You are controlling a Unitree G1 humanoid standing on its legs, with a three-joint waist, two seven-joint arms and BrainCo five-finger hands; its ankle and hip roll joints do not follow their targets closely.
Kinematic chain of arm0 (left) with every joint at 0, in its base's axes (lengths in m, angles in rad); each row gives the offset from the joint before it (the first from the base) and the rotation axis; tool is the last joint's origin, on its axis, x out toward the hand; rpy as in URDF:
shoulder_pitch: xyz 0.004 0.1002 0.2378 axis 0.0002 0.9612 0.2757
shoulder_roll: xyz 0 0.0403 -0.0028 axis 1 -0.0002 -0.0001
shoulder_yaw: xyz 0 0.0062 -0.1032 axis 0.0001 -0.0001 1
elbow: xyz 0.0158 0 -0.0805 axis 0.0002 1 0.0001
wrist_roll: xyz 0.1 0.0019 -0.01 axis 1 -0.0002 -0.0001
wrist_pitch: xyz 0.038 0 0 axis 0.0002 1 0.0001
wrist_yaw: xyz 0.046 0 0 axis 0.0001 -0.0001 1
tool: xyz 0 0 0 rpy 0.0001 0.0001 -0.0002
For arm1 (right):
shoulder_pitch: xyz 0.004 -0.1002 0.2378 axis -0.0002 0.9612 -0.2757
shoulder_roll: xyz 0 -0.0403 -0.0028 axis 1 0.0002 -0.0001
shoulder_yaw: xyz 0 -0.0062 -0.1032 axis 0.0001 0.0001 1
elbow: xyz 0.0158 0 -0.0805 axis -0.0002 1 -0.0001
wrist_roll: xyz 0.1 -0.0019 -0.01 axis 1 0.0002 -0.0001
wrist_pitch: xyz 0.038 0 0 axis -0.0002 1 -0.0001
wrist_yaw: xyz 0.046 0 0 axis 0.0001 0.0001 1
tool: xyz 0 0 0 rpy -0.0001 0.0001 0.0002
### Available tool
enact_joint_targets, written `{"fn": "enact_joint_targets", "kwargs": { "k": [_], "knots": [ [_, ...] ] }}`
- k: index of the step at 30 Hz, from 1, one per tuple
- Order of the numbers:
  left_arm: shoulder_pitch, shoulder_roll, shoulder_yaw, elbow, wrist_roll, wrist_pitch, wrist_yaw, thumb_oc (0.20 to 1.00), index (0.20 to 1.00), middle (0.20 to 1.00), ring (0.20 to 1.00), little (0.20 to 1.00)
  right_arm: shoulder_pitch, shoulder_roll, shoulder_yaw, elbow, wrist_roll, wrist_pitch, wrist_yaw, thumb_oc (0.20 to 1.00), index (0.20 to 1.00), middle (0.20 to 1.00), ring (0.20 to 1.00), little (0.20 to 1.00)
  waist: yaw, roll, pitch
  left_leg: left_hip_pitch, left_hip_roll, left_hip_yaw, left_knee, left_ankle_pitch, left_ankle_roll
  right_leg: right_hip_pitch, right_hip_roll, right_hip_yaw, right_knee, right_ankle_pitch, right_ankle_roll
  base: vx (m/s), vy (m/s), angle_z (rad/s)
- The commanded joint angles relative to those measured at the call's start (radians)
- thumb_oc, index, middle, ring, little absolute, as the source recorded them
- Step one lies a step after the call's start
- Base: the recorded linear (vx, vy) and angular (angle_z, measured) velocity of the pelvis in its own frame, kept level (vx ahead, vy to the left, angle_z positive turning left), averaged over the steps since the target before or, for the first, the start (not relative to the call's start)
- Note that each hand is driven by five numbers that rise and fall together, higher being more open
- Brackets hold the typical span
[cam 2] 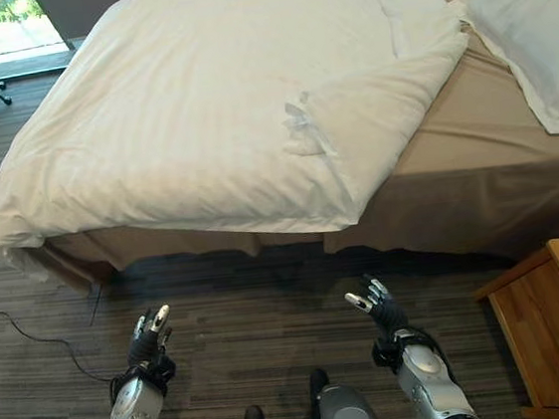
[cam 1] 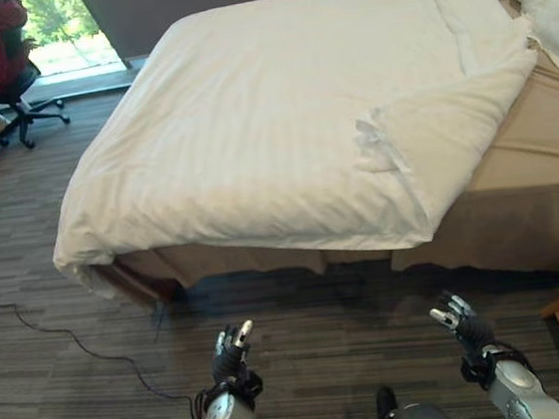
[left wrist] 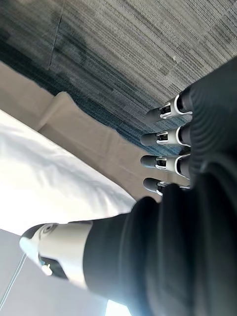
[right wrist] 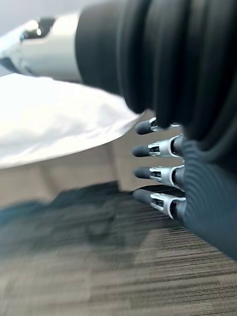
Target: Making the bed.
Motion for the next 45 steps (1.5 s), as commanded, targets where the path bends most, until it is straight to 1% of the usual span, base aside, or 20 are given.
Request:
{"fn": "enact_joint_targets", "kwargs": {
  "k": [1, 9, 11, 14, 15, 16, 17, 18, 19, 20, 22, 23, 26, 30, 31, 32, 34, 36, 41, 45],
  "knots": [
    [-0.027, 0.059, -0.002, -0.038, -0.028, -0.034, -0.010, 1.000, 1.000, 1.000, 1.000, 1.000, -0.039, 0.027, -0.024, -0.015, 0.046, -0.074, -0.021, 1.000, 1.000, 1.000, 1.000, 1.000, -0.015, -0.075, -0.018, 0.023, -0.025, 0.030, -0.044, 0.046, -0.006, 0.141, -0.102, -0.002, -0.165, 0.088, 0.141, 0.00, 0.000, 0.00],
    [-0.033, 0.084, 0.061, -0.032, -0.036, -0.047, 0.011, 1.000, 1.000, 1.000, 1.000, 1.000, -0.036, 0.030, 0.038, -0.012, 0.009, -0.047, 0.014, 1.000, 1.000, 1.000, 1.000, 1.000, 0.003, -0.088, -0.008, 0.041, -0.013, 0.066, -0.008, 0.022, -0.007, 0.145, -0.117, -0.034, -0.135, 0.094, 0.152, 0.01, 0.003, -0.04],
    [-0.050, 0.092, 0.066, -0.023, -0.025, -0.050, 0.021, 1.000, 1.000, 1.000, 1.000, 1.000, -0.041, 0.027, 0.049, -0.023, -0.016, -0.047, 0.018, 1.000, 1.000, 1.000, 1.000, 1.000, 0.001, -0.077, 0.028, 0.042, -0.012, 0.063, 0.006, 0.004, 0.014, 0.048, -0.138, -0.026, 0.074, 0.104, 0.180, -0.09, 0.099, -0.09],
    [-0.059, 0.104, 0.062, -0.019, -0.009, -0.053, 0.032, 1.000, 1.000, 1.000, 1.000, 1.000, -0.051, 0.037, 0.070, -0.026, -0.020, -0.045, 0.020, 1.000, 1.000, 1.000, 1.000, 1.000, -0.019, -0.055, 0.066, 0.069, -0.008, 0.057, -0.003, -0.007, 0.027, -0.080, -0.142, 0.043, 0.287, 0.201, 0.242, 0.02, 0.052, -0.25],
    [-0.058, 0.109, 0.060, -0.014, -0.002, -0.055, 0.034, 1.000, 1.000, 1.000, 1.000, 1.000, -0.053, 0.038, 0.075, -0.030, -0.022, -0.043, 0.022, 1.000, 1.000, 1.000, 1.000, 1.000, -0.023, -0.054, 0.067, 0.077, -0.004, 0.052, -0.002, -0.013, 0.024, -0.093, -0.145, 0.049, 0.280, 0.201, 0.233, 0.22, -0.070, -0.26],
    [-0.060, 0.119, 0.065, -0.013, 0.009, -0.057, 0.031, 1.000, 1.000, 1.000, 1.000, 1.000, -0.053, 0.043, 0.074, -0.033, -0.025, -0.040, 0.025, 1.000, 1.000, 1.000, 1.000, 1.000, -0.024, -0.051, 0.059, 0.090, -0.003, 0.053, -0.002, -0.021, 0.015, -0.082, -0.190, 0.034, 0.208, 0.193, 0.226, 0.42, -0.244, -0.04],
    [-0.070, 0.134, 0.072, -0.011, 0.009, -0.064, 0.021, 1.000, 1.000, 1.000, 1.000, 1.000, -0.059, 0.037, 0.074, -0.029, -0.022, -0.040, 0.029, 1.000, 1.000, 1.000, 1.000, 1.000, -0.030, -0.049, 0.048, 0.111, 0.020, 0.051, -0.005, -0.043, -0.019, -0.066, -0.277, 0.010, 0.042, 0.199, 0.212, 0.60, -0.421, 0.16],
    [-0.085, 0.141, 0.080, -0.006, -0.003, -0.073, 0.022, 1.000, 1.000, 1.000, 1.000, 1.000, -0.061, 0.039, 0.077, -0.028, -0.025, -0.042, 0.029, 1.000, 1.000, 1.000, 1.000, 1.000, -0.037, -0.057, 0.045, 0.156, 0.043, 0.043, -0.016, -0.060, -0.054, -0.052, -0.316, -0.003, -0.122, 0.248, 0.225, 0.75, -0.649, 0.01],
    [-0.105, 0.152, 0.083, 0.003, -0.005, -0.081, 0.027, 1.000, 1.000, 1.000, 1.000, 1.000, -0.069, 0.036, 0.088, -0.036, -0.030, -0.041, 0.032, 1.000, 1.000, 1.000, 1.000, 1.000, -0.055, -0.062, 0.033, 0.207, 0.087, 0.038, -0.031, -0.068, -0.085, -0.076, -0.304, 0.029, -0.173, 0.253, 0.243, 0.60, -0.540, -0.16],
    [-0.105, 0.155, 0.072, 0.003, 0.002, -0.082, 0.029, 1.000, 1.000, 1.000, 1.000, 1.000, -0.064, 0.031, 0.090, -0.036, -0.034, -0.038, 0.031, 1.000, 1.000, 1.000, 1.000, 1.000, -0.058, -0.059, 0.031, 0.217, 0.101, 0.035, -0.031, -0.071, -0.092, -0.079, -0.291, 0.046, -0.153, 0.246, 0.246, 0.43, -0.468, -0.20],
    [-0.111, 0.146, 0.067, 0.011, -0.002, -0.084, 0.025, 1.000, 1.000, 1.000, 1.000, 1.000, -0.061, 0.030, 0.103, -0.041, -0.031, -0.040, 0.047, 1.000, 1.000, 1.000, 1.000, 1.000, -0.059, -0.053, 0.022, 0.214, 0.123, 0.022, -0.016, -0.041, -0.105, -0.083, -0.272, 0.055, -0.120, 0.222, 0.239, 0.23, -0.269, 0.27],
    [-0.124, 0.131, 0.050, 0.028, -0.016, -0.079, 0.015, 1.000, 1.000, 1.000, 1.000, 1.000, -0.078, 0.012, 0.120, -0.022, -0.036, -0.030, 0.048, 1.000, 1.000, 1.000, 1.000, 1.000, -0.070, -0.047, 0.016, 0.189, 0.167, -0.004, 0.067, 0.028, -0.115, -0.095, -0.229, 0.073, -0.054, 0.193, 0.213, 0.26, -0.323, 0.57],
    [-0.156, 0.099, 0.025, 0.019, -0.057, -0.076, -0.007, 1.000, 1.000, 1.000, 1.000, 1.000, -0.075, -0.017, 0.122, -0.034, 0.009, -0.042, 0.063, 1.000, 1.000, 1.000, 1.000, 1.000, -0.077, -0.046, 0.018, 0.062, 0.200, -0.053, 0.316, 0.176, -0.102, -0.027, -0.167, 0.060, -0.092, 0.132, 0.139, 0.26, -0.457, 0.14],
    [-0.168, 0.073, -0.004, -0.016, -0.100, -0.067, -0.030, 1.000, 1.000, 1.000, 1.000, 1.000, -0.047, -0.031, 0.101, -0.026, 0.032, -0.045, 0.054, 1.000, 1.000, 1.000, 1.000, 1.000, -0.079, -0.080, 0.030, -0.012, 0.253, 0.036, 0.475, 0.225, -0.077, 0.078, -0.138, 0.042, -0.142, 0.091, 0.079, 0.19, -0.343, 0.09],
    [-0.165, 0.059, -0.011, -0.022, -0.105, -0.069, -0.027, 1.000, 1.000, 1.000, 1.000, 1.000, -0.037, -0.037, 0.092, -0.020, 0.028, -0.041, 0.049, 1.000, 1.000, 1.000, 1.000, 1.000, -0.070, -0.090, 0.037, -0.031, 0.211, 0.010, 0.497, 0.204, -0.079, 0.098, -0.137, 0.047, -0.149, 0.084, 0.074, 0.35, -0.376, 0.12],
    [-0.171, 0.035, -0.017, -0.023, -0.122, -0.073, -0.013, 1.000, 1.000, 1.000, 1.000, 1.000, -0.030, -0.044, 0.071, -0.012, 0.028, -0.037, 0.036, 1.000, 1.000, 1.000, 1.000, 1.000, -0.060, -0.105, 0.038, -0.116, 0.101, -0.018, 0.470, 0.126, -0.070, 0.136, -0.138, 0.055, -0.173, 0.086, 0.083, 0.35, -0.291, 0.01],
    [-0.166, 0.029, -0.035, -0.043, -0.130, -0.070, -0.025, 1.000, 1.000, 1.000, 1.000, 1.000, -0.012, -0.034, 0.043, 0.000, 0.048, -0.047, 0.037, 1.000, 1.000, 1.000, 1.000, 1.000, -0.052, -0.105, 0.029, -0.144, 0.068, 0.058, 0.267, 0.100, -0.065, 0.174, -0.125, 0.056, -0.190, 0.077, 0.098, 0.40, -0.173, -0.06],
    [-0.152, 0.035, -0.037, -0.055, -0.118, -0.070, -0.025, 1.000, 1.000, 1.000, 1.000, 1.000, -0.006, -0.033, 0.042, -0.002, 0.040, -0.050, 0.037, 1.000, 1.000, 1.000, 1.000, 1.000, -0.041, -0.097, 0.026, -0.125, 0.030, 0.027, 0.161, 0.099, -0.063, 0.184, -0.108, 0.065, -0.187, 0.070, 0.102, 0.25, -0.023, -0.38],
    [-0.128, 0.058, 0.007, -0.070, -0.082, -0.075, -0.015, 1.000, 1.000, 1.000, 1.000, 1.000, 0.025, -0.007, 0.038, -0.012, -0.016, -0.047, 0.045, 1.000, 1.000, 1.000, 1.000, 1.000, -0.046, -0.081, -0.015, -0.017, 0.011, 0.013, -0.002, 0.102, -0.049, 0.219, -0.093, 0.060, -0.217, 0.068, 0.114, 0.15, 0.024, -0.66],
    [-0.123, 0.089, 0.036, -0.064, -0.031, -0.079, 0.017, 1.000, 1.000, 1.000, 1.000, 1.000, 0.035, 0.019, 0.037, -0.002, 0.007, -0.046, 0.051, 1.000, 1.000, 1.000, 1.000, 1.000, -0.051, -0.070, -0.026, 0.020, -0.003, 0.021, -0.036, 0.096, -0.037, 0.226, -0.102, 0.071, -0.223, 0.073, 0.126, 0.05, 0.081, 0.13]
  ]
}}
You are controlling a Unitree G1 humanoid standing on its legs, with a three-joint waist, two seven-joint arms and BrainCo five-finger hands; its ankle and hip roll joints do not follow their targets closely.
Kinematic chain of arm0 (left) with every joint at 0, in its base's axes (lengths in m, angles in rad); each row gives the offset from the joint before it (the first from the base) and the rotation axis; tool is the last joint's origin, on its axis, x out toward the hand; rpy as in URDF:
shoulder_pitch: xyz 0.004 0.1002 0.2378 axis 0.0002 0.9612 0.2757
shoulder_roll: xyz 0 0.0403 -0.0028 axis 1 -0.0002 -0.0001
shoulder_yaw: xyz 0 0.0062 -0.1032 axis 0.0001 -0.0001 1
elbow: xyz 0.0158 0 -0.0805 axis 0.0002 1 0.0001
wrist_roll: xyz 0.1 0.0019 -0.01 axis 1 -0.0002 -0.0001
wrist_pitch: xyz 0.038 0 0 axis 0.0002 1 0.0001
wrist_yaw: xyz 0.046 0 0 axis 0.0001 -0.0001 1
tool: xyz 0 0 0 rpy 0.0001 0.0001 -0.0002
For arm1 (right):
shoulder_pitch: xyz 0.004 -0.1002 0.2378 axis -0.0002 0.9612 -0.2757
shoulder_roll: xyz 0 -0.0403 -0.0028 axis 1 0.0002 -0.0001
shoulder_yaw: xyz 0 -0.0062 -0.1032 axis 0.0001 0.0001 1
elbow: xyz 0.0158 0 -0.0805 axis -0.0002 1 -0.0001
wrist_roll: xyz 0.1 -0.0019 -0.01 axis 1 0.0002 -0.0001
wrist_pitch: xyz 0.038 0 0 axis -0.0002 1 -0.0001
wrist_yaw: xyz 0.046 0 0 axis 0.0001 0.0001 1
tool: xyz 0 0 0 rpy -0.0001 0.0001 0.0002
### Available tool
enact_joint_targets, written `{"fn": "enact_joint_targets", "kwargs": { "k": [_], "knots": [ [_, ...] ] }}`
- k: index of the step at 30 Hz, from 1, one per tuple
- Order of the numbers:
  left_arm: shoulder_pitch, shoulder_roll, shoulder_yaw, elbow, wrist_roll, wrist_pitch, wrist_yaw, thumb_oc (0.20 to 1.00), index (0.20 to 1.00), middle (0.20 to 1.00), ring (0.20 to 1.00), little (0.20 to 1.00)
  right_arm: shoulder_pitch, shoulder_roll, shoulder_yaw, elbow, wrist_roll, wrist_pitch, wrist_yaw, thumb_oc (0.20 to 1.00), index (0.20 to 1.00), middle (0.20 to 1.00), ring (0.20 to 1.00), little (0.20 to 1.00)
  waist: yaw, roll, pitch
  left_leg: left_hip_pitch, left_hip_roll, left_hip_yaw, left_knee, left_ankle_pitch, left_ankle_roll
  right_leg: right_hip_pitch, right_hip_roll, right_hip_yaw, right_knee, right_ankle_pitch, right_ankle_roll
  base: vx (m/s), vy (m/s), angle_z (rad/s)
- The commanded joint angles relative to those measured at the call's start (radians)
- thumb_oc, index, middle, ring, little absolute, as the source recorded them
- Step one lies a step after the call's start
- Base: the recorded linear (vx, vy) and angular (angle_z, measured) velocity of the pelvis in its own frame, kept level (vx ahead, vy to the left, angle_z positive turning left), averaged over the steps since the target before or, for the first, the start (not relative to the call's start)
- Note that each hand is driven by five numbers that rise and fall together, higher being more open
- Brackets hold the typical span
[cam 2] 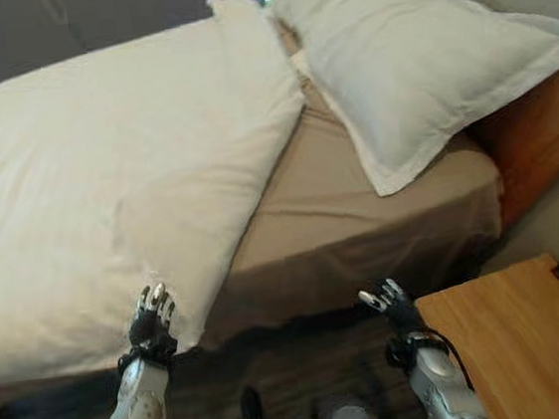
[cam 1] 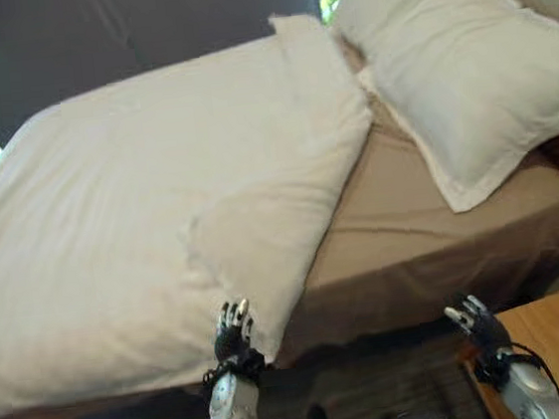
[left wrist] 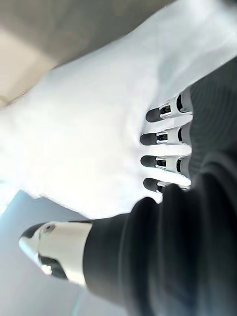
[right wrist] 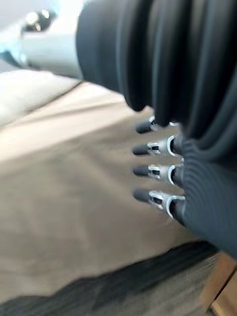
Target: Making the bed.
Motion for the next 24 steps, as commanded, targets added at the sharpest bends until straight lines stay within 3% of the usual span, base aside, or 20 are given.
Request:
{"fn": "enact_joint_targets", "kwargs": {
  "k": [1, 5, 9, 15, 16, 18, 20, 21, 24],
  "knots": [
    [-0.001, 0.079, 0.038, -0.090, 0.065, -0.057, 0.032, 1.000, 1.000, 1.000, 1.000, 1.000, -0.065, 0.030, 0.015, -0.028, -0.012, -0.046, 0.022, 1.000, 1.000, 1.000, 1.000, 1.000, 0.044, -0.051, 0.017, 0.124, 0.007, 0.052, 0.013, -0.064, -0.071, 0.117, -0.092, 0.002, -0.235, 0.168, 0.139, 0.02, 0.087, 0.28],
    [0.017, 0.109, 0.096, -0.123, 0.103, -0.066, 0.057, 1.000, 1.000, 1.000, 1.000, 1.000, -0.058, 0.033, 0.017, -0.034, -0.035, -0.041, 0.035, 1.000, 1.000, 1.000, 1.000, 1.000, 0.053, -0.047, 0.008, 0.138, 0.000, 0.060, 0.006, -0.076, -0.064, 0.122, -0.101, 0.007, -0.246, 0.175, 0.149, 0.02, 0.071, 0.17],
    [0.008, 0.207, 0.175, -0.274, 0.238, -0.077, 0.102, 1.000, 1.000, 1.000, 1.000, 1.000, -0.061, 0.032, 0.010, -0.043, -0.046, -0.047, 0.047, 1.000, 1.000, 1.000, 1.000, 1.000, 0.059, -0.040, 0.006, 0.142, -0.009, 0.063, 0.006, -0.086, -0.058, 0.118, -0.110, 0.010, -0.244, 0.180, 0.158, 0.00, 0.076, 0.09],
    [-0.045, 0.300, 0.238, -0.327, 0.266, -0.097, 0.106, 1.000, 1.000, 1.000, 1.000, 1.000, -0.072, 0.018, 0.017, -0.032, -0.069, -0.043, 0.077, 1.000, 1.000, 1.000, 1.000, 1.000, 0.060, -0.039, 0.006, 0.147, -0.014, 0.064, 0.006, -0.094, -0.057, 0.118, -0.117, 0.010, -0.247, 0.183, 0.166, 0.00, 0.039, 0.08],
    [-0.085, 0.355, 0.252, -0.284, 0.275, -0.097, 0.109, 1.000, 1.000, 1.000, 1.000, 1.000, -0.078, 0.011, 0.022, -0.018, -0.071, -0.038, 0.090, 1.000, 1.000, 1.000, 1.000, 1.000, 0.058, -0.037, 0.003, 0.149, -0.014, 0.069, 0.006, -0.096, -0.057, 0.120, -0.119, 0.011, -0.251, 0.185, 0.168, 0.02, 0.025, -0.15],
    [-0.106, 0.379, 0.248, -0.252, 0.277, -0.096, 0.110, 1.000, 1.000, 1.000, 1.000, 1.000, -0.079, 0.013, 0.025, -0.019, -0.069, -0.038, 0.097, 1.000, 1.000, 1.000, 1.000, 1.000, 0.056, -0.038, 0.004, 0.151, -0.014, 0.072, 0.006, -0.097, -0.058, 0.122, -0.119, 0.012, -0.253, 0.186, 0.169, 0.01, 0.021, -0.12],
    [-0.175, 0.492, 0.240, -0.152, 0.320, -0.071, 0.121, 1.000, 1.000, 1.000, 1.000, 1.000, -0.076, 0.004, 0.035, -0.018, -0.066, -0.034, 0.111, 1.000, 1.000, 1.000, 1.000, 1.000, 0.045, -0.033, 0.004, 0.152, -0.014, 0.075, 0.006, -0.098, -0.058, 0.119, -0.118, 0.013, -0.252, 0.188, 0.172, 0.00, 0.022, -0.11],
    [-0.252, 0.588, 0.213, -0.046, 0.343, -0.058, 0.126, 1.000, 1.000, 1.000, 1.000, 1.000, -0.078, -0.002, 0.045, -0.018, -0.057, -0.035, 0.116, 1.000, 1.000, 1.000, 1.000, 1.000, 0.036, -0.031, 0.006, 0.151, -0.014, 0.079, 0.006, -0.098, -0.059, 0.115, -0.117, 0.015, -0.253, 0.190, 0.175, 0.00, 0.016, -0.08],
    [-0.329, 0.654, 0.183, 0.077, 0.323, -0.050, 0.114, 1.000, 1.000, 1.000, 1.000, 1.000, -0.073, -0.001, 0.051, -0.017, -0.048, -0.037, 0.121, 1.000, 1.000, 1.000, 1.000, 1.000, 0.026, -0.031, 0.011, 0.151, -0.013, 0.087, 0.006, -0.098, -0.060, 0.110, -0.116, 0.020, -0.252, 0.193, 0.178, 0.00, 0.000, 0.00]
  ]
}}
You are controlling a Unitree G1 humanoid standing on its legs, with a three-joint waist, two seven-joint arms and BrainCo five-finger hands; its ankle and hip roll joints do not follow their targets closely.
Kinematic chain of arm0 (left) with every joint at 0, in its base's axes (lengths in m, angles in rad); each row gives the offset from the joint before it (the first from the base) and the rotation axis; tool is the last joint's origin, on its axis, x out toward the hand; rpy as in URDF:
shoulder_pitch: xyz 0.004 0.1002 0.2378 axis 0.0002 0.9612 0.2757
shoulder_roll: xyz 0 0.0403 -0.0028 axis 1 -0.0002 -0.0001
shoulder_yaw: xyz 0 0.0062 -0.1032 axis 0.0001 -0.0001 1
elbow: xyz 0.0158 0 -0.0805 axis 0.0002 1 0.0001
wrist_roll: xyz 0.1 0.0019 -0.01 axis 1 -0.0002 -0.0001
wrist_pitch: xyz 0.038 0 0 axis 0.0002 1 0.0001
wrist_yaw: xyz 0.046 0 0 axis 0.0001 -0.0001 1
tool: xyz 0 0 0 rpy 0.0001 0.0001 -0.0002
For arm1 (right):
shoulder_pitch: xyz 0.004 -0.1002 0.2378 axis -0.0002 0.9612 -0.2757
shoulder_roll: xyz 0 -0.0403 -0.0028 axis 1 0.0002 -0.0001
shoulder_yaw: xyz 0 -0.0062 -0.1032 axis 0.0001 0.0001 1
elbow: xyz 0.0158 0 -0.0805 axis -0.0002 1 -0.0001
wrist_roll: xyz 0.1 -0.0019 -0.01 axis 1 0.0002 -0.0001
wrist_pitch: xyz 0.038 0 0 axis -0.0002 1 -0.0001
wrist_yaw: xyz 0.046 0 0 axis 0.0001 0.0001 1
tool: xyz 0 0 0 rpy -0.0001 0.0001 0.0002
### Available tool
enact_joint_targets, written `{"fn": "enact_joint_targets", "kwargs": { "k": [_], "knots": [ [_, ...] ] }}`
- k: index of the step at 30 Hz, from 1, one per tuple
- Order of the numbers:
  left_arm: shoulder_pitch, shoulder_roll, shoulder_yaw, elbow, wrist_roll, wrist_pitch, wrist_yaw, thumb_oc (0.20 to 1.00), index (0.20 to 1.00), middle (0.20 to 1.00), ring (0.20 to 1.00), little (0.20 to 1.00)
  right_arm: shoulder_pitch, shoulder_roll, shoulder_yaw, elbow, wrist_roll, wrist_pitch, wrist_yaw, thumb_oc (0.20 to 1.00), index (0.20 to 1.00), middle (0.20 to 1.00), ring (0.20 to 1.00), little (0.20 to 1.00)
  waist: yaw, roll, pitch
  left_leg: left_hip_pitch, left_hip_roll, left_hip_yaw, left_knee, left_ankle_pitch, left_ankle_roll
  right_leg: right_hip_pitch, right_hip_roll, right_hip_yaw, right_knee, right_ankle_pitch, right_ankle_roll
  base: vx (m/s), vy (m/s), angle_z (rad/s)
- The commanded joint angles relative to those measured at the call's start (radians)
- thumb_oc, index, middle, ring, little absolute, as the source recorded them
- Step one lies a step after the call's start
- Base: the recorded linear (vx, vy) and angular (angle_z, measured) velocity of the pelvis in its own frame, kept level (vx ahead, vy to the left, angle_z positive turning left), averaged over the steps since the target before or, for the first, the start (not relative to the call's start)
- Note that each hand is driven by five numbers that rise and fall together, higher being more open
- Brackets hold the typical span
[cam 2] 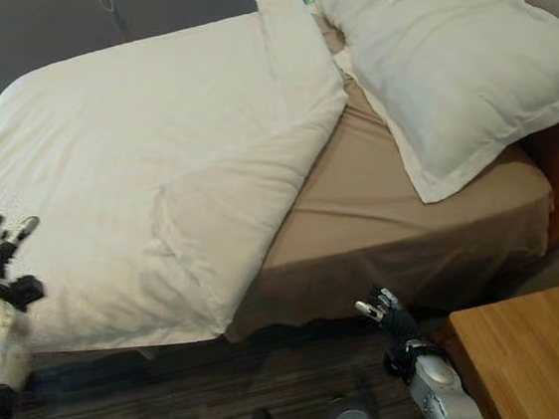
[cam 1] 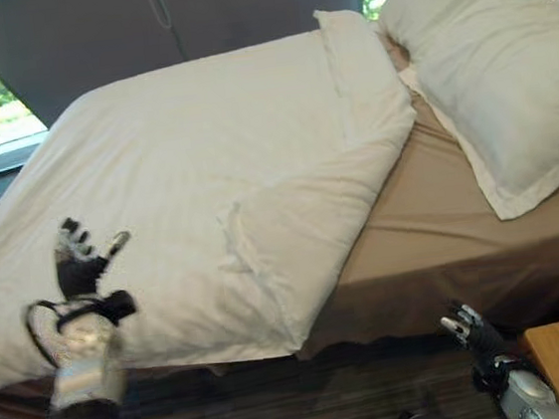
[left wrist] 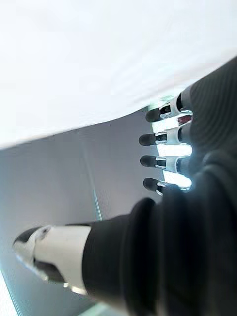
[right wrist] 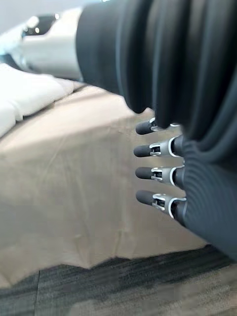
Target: Making the bed.
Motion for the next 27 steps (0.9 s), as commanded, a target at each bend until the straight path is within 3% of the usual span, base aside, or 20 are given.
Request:
{"fn": "enact_joint_targets", "kwargs": {
  "k": [1, 6, 9, 20, 27],
  "knots": [
    [-0.116, 0.010, -0.037, 0.035, 0.012, -0.011, -0.011, 1.000, 1.000, 1.000, 1.000, 1.000, -0.047, 0.041, 0.047, -0.035, 0.006, -0.046, 0.027, 1.000, 1.000, 1.000, 1.000, 1.000, -0.015, -0.085, 0.018, 0.050, -0.005, 0.033, 0.006, -0.007, -0.023, 0.084, -0.079, 0.026, -0.222, 0.197, 0.109, -0.01, 0.017, -0.04],
    [-0.293, 0.076, -0.141, 0.284, 0.060, 0.050, -0.050, 1.000, 1.000, 1.000, 1.000, 1.000, -0.039, 0.028, 0.070, -0.027, 0.013, -0.044, 0.029, 1.000, 1.000, 1.000, 1.000, 1.000, -0.044, -0.093, 0.037, 0.030, 0.005, 0.055, 0.006, 0.001, -0.030, 0.053, -0.070, 0.038, -0.231, 0.216, 0.114, -0.02, 0.007, -0.12],
    [-0.382, 0.073, -0.166, 0.391, 0.009, 0.062, -0.069, 1.000, 1.000, 1.000, 1.000, 1.000, -0.051, 0.026, 0.082, -0.024, 0.028, -0.043, 0.026, 1.000, 1.000, 1.000, 1.000, 1.000, -0.057, -0.100, 0.058, -0.005, 0.014, 0.070, 0.006, 0.011, -0.036, 0.014, -0.063, 0.048, -0.241, 0.233, 0.118, -0.07, 0.016, -0.23],
    [-0.458, 0.015, -0.234, 0.426, 0.063, 0.081, -0.084, 1.000, 1.000, 1.000, 1.000, 1.000, -0.060, 0.017, 0.105, -0.032, 0.013, -0.042, 0.025, 1.000, 1.000, 1.000, 1.000, 1.000, -0.085, -0.105, 0.099, -0.073, 0.023, 0.097, 0.006, 0.027, -0.047, -0.067, -0.052, 0.071, -0.250, 0.259, 0.119, -0.03, 0.010, -0.12],
    [-0.494, -0.083, -0.319, 0.404, 0.193, 0.112, -0.094, 1.000, 1.000, 1.000, 1.000, 1.000, -0.060, 0.014, 0.114, -0.064, 0.002, -0.044, 0.029, 1.000, 1.000, 1.000, 1.000, 1.000, -0.104, -0.107, 0.121, -0.094, 0.025, 0.105, 0.006, 0.030, -0.050, -0.091, -0.049, 0.076, -0.251, 0.265, 0.119, 0.00, -0.001, -0.05]
  ]
}}
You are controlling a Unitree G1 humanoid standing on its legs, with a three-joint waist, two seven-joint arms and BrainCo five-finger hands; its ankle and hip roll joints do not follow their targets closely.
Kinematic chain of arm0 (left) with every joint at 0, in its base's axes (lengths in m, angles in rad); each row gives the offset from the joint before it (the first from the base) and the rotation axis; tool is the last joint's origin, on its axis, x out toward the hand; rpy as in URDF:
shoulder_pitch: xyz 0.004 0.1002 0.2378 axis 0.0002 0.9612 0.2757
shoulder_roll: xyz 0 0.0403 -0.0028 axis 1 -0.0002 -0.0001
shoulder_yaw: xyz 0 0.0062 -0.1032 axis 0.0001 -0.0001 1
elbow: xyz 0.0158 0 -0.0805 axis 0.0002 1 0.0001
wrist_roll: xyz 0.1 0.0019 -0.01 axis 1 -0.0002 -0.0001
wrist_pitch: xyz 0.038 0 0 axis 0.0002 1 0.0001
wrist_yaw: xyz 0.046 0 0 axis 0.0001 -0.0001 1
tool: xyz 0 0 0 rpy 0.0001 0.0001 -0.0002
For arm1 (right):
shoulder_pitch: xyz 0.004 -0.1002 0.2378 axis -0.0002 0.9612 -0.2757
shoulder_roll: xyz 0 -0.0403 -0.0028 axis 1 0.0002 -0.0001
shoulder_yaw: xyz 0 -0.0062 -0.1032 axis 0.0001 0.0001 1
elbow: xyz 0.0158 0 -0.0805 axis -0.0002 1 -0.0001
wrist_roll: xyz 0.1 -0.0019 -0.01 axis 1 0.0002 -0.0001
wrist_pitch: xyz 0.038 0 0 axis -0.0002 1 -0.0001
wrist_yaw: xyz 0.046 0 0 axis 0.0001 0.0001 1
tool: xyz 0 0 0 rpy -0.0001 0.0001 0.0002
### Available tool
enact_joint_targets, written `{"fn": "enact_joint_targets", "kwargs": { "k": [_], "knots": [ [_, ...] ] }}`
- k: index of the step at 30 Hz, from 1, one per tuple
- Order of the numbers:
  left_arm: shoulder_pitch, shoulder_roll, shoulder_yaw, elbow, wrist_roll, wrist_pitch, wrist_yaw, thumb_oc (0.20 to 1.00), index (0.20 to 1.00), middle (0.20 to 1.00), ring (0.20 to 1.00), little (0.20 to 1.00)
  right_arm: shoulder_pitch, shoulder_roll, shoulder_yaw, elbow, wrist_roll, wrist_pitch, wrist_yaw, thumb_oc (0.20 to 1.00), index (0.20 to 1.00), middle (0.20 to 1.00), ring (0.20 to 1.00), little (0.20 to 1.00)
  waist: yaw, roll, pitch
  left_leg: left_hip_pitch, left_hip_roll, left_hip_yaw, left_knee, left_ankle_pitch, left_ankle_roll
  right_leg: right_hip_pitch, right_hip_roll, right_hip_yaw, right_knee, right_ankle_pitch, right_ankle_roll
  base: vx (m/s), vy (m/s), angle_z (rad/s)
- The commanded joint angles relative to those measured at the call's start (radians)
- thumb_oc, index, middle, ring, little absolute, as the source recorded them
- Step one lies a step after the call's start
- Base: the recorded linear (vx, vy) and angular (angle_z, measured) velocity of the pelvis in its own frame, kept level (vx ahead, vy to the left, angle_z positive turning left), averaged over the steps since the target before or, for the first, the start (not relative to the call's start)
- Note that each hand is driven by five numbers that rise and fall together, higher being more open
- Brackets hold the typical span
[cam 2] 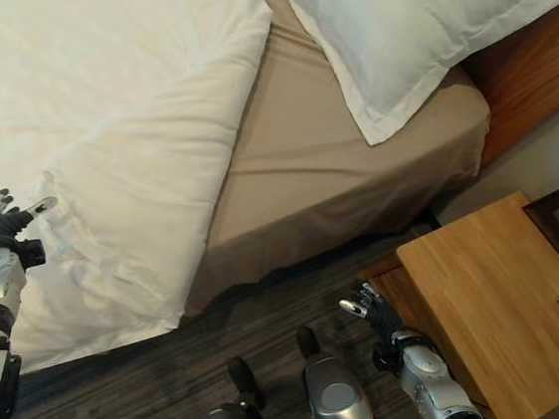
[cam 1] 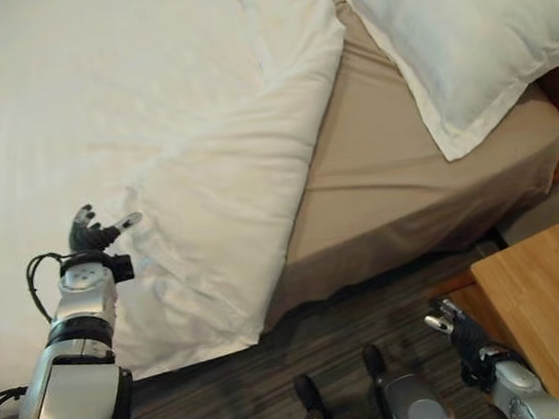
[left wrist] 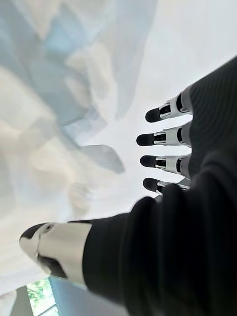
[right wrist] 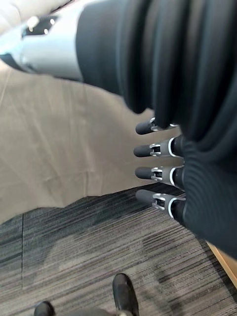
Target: Making the bed.
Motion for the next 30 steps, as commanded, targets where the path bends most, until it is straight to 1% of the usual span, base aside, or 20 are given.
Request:
{"fn": "enact_joint_targets", "kwargs": {
  "k": [1, 6, 8, 9, 10, 11, 12, 13, 14, 16, 17, 18, 19, 21, 24, 25, 27, 30],
  "knots": [
    [-0.101, 0.012, -0.026, -0.038, 0.077, -0.026, 0.007, 1.000, 1.000, 1.000, 1.000, 1.000, 0.006, 0.021, 0.017, -0.069, 0.001, -0.044, 0.017, 1.000, 1.000, 1.000, 1.000, 1.000, -0.002, -0.067, -0.009, 0.033, -0.003, 0.002, 0.005, 0.017, -0.041, 0.068, -0.094, -0.003, -0.226, 0.207, 0.131, 0.00, 0.000, 0.00],
    [-0.115, -0.045, -0.077, -0.115, 0.085, -0.043, 0.001, 1.000, 1.000, 1.000, 1.000, 1.000, -0.001, 0.020, 0.037, -0.061, -0.006, -0.043, 0.027, 1.000, 1.000, 1.000, 1.000, 1.000, -0.010, -0.066, -0.011, 0.021, -0.002, 0.002, 0.005, 0.018, -0.044, 0.057, -0.094, -0.004, -0.230, 0.209, 0.130, 0.01, -0.006, 0.01],
    [-0.108, -0.087, -0.084, -0.122, 0.065, -0.047, -0.005, 1.000, 1.000, 1.000, 1.000, 1.000, -0.004, 0.020, 0.045, -0.049, -0.012, -0.041, 0.031, 1.000, 1.000, 1.000, 1.000, 1.000, -0.014, -0.064, -0.014, 0.026, -0.001, 0.002, 0.005, 0.015, -0.044, 0.061, -0.093, -0.002, -0.231, 0.206, 0.130, 0.05, -0.015, 0.02],
    [-0.093, -0.123, -0.093, -0.120, 0.066, -0.043, -0.013, 1.000, 1.000, 1.000, 1.000, 1.000, -0.007, 0.023, 0.049, -0.044, -0.011, -0.039, 0.028, 1.000, 1.000, 1.000, 1.000, 1.000, -0.019, -0.062, -0.013, 0.028, -0.001, 0.004, 0.005, 0.013, -0.044, 0.062, -0.092, -0.001, -0.231, 0.205, 0.129, 0.03, -0.001, 0.04],
    [-0.083, -0.147, -0.093, -0.095, 0.063, -0.032, -0.019, 0.476, 0.476, 0.476, 0.476, 0.476, -0.011, 0.022, 0.051, -0.044, -0.014, -0.037, 0.026, 1.000, 1.000, 1.000, 1.000, 1.000, -0.021, -0.061, -0.012, 0.029, -0.002, 0.006, 0.005, 0.012, -0.045, 0.063, -0.092, 0.002, -0.231, 0.205, 0.129, 0.02, 0.001, 0.03],
    [-0.083, -0.147, -0.093, -0.095, 0.063, -0.032, -0.019, 0.200, 0.200, 0.200, 0.200, 0.200, -0.010, 0.022, 0.051, -0.045, -0.014, -0.037, 0.026, 1.000, 1.000, 1.000, 1.000, 1.000, -0.021, -0.060, -0.012, 0.029, -0.001, 0.006, 0.005, 0.012, -0.045, 0.063, -0.092, 0.002, -0.231, 0.205, 0.129, 0.00, 0.000, 0.00],
    [-0.074, -0.202, -0.092, -0.036, 0.075, -0.013, -0.032, 0.200, 0.200, 0.200, 0.200, 0.200, -0.017, 0.023, 0.060, -0.039, -0.022, -0.029, 0.023, 1.000, 1.000, 1.000, 1.000, 1.000, -0.027, -0.059, -0.013, 0.034, -0.001, 0.011, 0.005, 0.010, -0.045, 0.065, -0.090, 0.006, -0.232, 0.203, 0.127, 0.05, 0.006, -0.05],
    [-0.065, -0.260, -0.107, 0.000, 0.126, 0.005, -0.037, 0.200, 0.200, 0.200, 0.200, 0.200, -0.023, 0.020, 0.071, -0.040, -0.028, -0.023, 0.024, 1.000, 1.000, 1.000, 1.000, 1.000, -0.036, -0.055, -0.016, 0.043, 0.000, 0.016, 0.005, 0.005, -0.045, 0.070, -0.087, 0.011, -0.232, 0.200, 0.127, 0.08, 0.011, -0.07],
    [-0.050, -0.303, -0.128, -0.032, 0.151, 0.003, -0.038, 0.200, 0.200, 0.200, 0.200, 0.200, -0.026, 0.016, 0.073, -0.043, -0.029, -0.021, 0.025, 1.000, 1.000, 1.000, 1.000, 1.000, -0.040, -0.051, -0.021, 0.052, 0.000, 0.020, 0.005, 0.001, -0.045, 0.076, -0.086, 0.014, -0.232, 0.197, 0.127, 0.09, 0.011, -0.03],
    [-0.005, -0.359, -0.186, -0.181, 0.169, -0.011, -0.048, 0.200, 0.200, 0.200, 0.200, 0.200, -0.027, 0.014, 0.068, -0.047, -0.025, -0.023, 0.023, 1.000, 1.000, 1.000, 1.000, 1.000, -0.038, -0.045, -0.026, 0.065, -0.001, 0.018, 0.005, -0.006, -0.042, 0.090, -0.086, 0.014, -0.232, 0.191, 0.127, 0.06, 0.001, -0.01],
    [-0.005, -0.359, -0.186, -0.182, 0.169, -0.011, -0.048, 0.200, 0.200, 0.200, 0.200, 0.200, -0.027, 0.014, 0.068, -0.047, -0.025, -0.023, 0.023, 1.000, 1.000, 1.000, 1.000, 1.000, -0.038, -0.045, -0.030, 0.061, -0.001, 0.019, 0.005, -0.004, -0.043, 0.086, -0.086, 0.015, -0.232, 0.192, 0.127, 0.04, -0.009, 0.03],
    [0.033, -0.396, -0.235, -0.350, 0.118, -0.034, -0.053, 0.200, 0.200, 0.200, 0.200, 0.200, -0.029, 0.014, 0.062, -0.053, -0.023, -0.021, 0.017, 1.000, 1.000, 1.000, 1.000, 1.000, -0.033, -0.038, -0.037, 0.066, -0.003, 0.012, 0.005, -0.006, -0.040, 0.096, -0.088, 0.010, -0.232, 0.189, 0.125, 0.02, -0.007, 0.05],
    [0.035, -0.396, -0.236, -0.352, 0.118, -0.033, -0.053, 0.200, 0.200, 0.200, 0.200, 0.200, -0.028, 0.015, 0.062, -0.053, -0.023, -0.021, 0.017, 1.000, 1.000, 1.000, 1.000, 1.000, -0.033, -0.038, -0.038, 0.066, -0.003, 0.012, 0.005, -0.006, -0.040, 0.096, -0.088, 0.010, -0.232, 0.189, 0.125, 0.04, -0.009, 0.06],
    [0.054, -0.420, -0.305, -0.530, 0.065, -0.052, -0.078, 0.200, 0.200, 0.200, 0.200, 0.200, -0.029, 0.015, 0.056, -0.053, -0.020, -0.017, 0.012, 1.000, 1.000, 1.000, 1.000, 1.000, -0.028, -0.033, -0.043, 0.072, -0.006, 0.002, 0.005, -0.008, -0.036, 0.106, -0.090, 0.003, -0.232, 0.185, 0.125, 0.03, -0.013, 0.05],
    [0.019, -0.456, -0.412, -0.753, 0.030, -0.057, -0.134, 0.200, 0.200, 0.200, 0.200, 0.200, -0.026, 0.011, 0.052, -0.059, -0.023, -0.011, 0.008, 1.000, 1.000, 1.000, 1.000, 1.000, -0.026, -0.024, -0.049, 0.080, -0.008, -0.008, 0.005, -0.012, -0.033, 0.122, -0.092, -0.006, -0.232, 0.178, 0.126, 0.02, -0.011, 0.03],
    [0.016, -0.464, -0.420, -0.761, 0.025, -0.059, -0.133, 0.200, 0.200, 0.200, 0.200, 0.200, -0.028, 0.012, 0.055, -0.055, -0.026, -0.009, 0.008, 1.000, 1.000, 1.000, 1.000, 1.000, -0.027, -0.022, -0.052, 0.080, -0.009, -0.010, 0.005, -0.013, -0.033, 0.124, -0.093, -0.007, -0.232, 0.176, 0.126, 0.00, 0.000, 0.00],
    [-0.003, -0.497, -0.474, -0.822, 0.029, -0.061, -0.170, 0.200, 0.200, 0.200, 0.200, 0.200, -0.031, 0.012, 0.056, -0.056, -0.029, -0.009, 0.005, 1.000, 1.000, 1.000, 1.000, 1.000, -0.029, -0.017, -0.057, 0.085, -0.010, -0.010, 0.005, -0.017, -0.031, 0.129, -0.093, -0.008, -0.232, 0.172, 0.127, 0.00, 0.000, 0.00],
    [-0.009, -0.535, -0.541, -0.887, -0.005, -0.053, -0.229, 0.200, 0.200, 0.200, 0.200, 0.200, -0.034, 0.008, 0.054, -0.069, -0.027, -0.007, 0.007, 1.000, 1.000, 1.000, 1.000, 1.000, -0.039, -0.010, -0.062, 0.090, -0.011, -0.007, 0.005, -0.022, -0.031, 0.132, -0.094, -0.004, -0.232, 0.169, 0.128, 0.00, 0.000, 0.00]
  ]
}}
